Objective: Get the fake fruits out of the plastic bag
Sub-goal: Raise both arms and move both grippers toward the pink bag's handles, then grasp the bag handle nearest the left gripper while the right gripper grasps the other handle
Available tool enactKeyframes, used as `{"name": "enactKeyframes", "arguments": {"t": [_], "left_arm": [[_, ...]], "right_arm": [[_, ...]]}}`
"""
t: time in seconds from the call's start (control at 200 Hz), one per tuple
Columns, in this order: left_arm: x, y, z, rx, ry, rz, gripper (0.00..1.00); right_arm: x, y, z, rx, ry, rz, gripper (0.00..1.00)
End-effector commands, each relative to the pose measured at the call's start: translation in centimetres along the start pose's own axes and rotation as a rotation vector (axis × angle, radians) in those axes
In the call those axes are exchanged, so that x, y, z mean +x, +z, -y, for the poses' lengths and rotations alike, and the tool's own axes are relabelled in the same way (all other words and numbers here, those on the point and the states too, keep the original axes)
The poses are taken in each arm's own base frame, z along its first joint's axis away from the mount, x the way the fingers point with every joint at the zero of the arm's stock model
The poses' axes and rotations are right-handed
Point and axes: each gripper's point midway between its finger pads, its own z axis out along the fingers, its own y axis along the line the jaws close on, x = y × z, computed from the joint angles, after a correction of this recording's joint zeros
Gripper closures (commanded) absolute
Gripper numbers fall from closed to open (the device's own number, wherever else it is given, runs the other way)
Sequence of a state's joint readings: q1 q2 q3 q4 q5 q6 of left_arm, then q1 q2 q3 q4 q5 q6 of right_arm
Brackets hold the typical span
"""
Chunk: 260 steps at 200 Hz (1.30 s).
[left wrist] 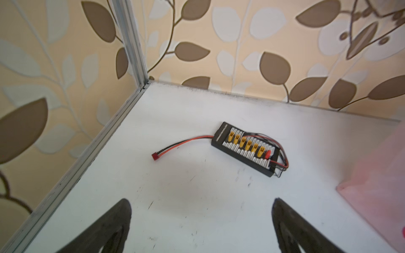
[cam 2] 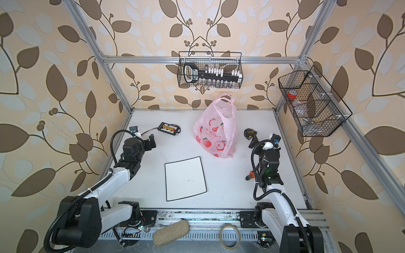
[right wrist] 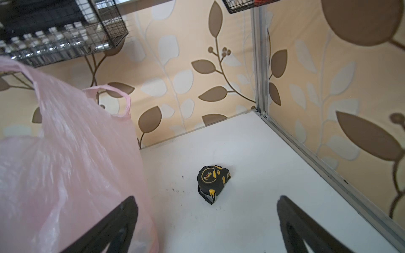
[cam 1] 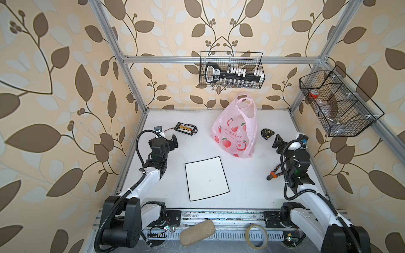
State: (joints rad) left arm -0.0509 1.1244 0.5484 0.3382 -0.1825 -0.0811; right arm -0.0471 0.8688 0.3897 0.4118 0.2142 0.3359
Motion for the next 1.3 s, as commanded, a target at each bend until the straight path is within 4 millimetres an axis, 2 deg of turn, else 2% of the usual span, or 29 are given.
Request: {"name": "enactKeyframes", "arguments": {"t": [0.0,0.15,0.32,0.49,0.645,0.765,0.865,0.99,1.08,1.295], "left_arm": [[-1.7,-0.7,1.6,0.081,-0.031,-0.044,0.01],[-5.0,-1.2,4.4,0.209,-0.131,-0.066,0.01],[-7.6,-1.7,7.9,0.363,-0.264,-0.181,0.01],[-7.8,-2.2,11.4,0.454,-0.345,-0.327,0.01],[-8.6,-2.8,15.3,0.516,-0.342,-0.360,0.01],[-8.6,-3.1,18.0,0.556,-0.344,-0.395,0.01],[-8.1,-3.6,19.8,0.581,-0.340,-0.424,0.02],[-7.1,-4.2,21.0,0.598,-0.336,-0.458,0.02],[-6.5,-4.7,21.2,0.604,-0.331,-0.475,0.02],[-6.1,-5.8,20.3,0.594,-0.309,-0.462,0.01]], "right_arm": [[2.6,-1.3,1.5,0.105,0.091,-0.226,0.01],[1.3,-2.2,-1.1,0.013,0.174,-0.322,0.01],[-2.1,-3.6,-5.0,-0.149,0.243,-0.354,0.05],[-4.4,-4.0,-8.5,-0.259,0.359,-0.451,0.09],[-6.0,-3.3,-11.5,-0.305,0.461,-0.523,0.09],[-7.1,-2.4,-14.3,-0.337,0.494,-0.535,0.08],[-7.4,-0.8,-17.2,-0.381,0.479,-0.570,0.09],[-8.0,0.9,-22.5,-0.467,0.407,-0.592,0.10],[-7.9,2.0,-25.7,-0.512,0.368,-0.602,0.12],[-6.7,5.9,-28.6,-0.488,0.384,-0.579,0.17]]}}
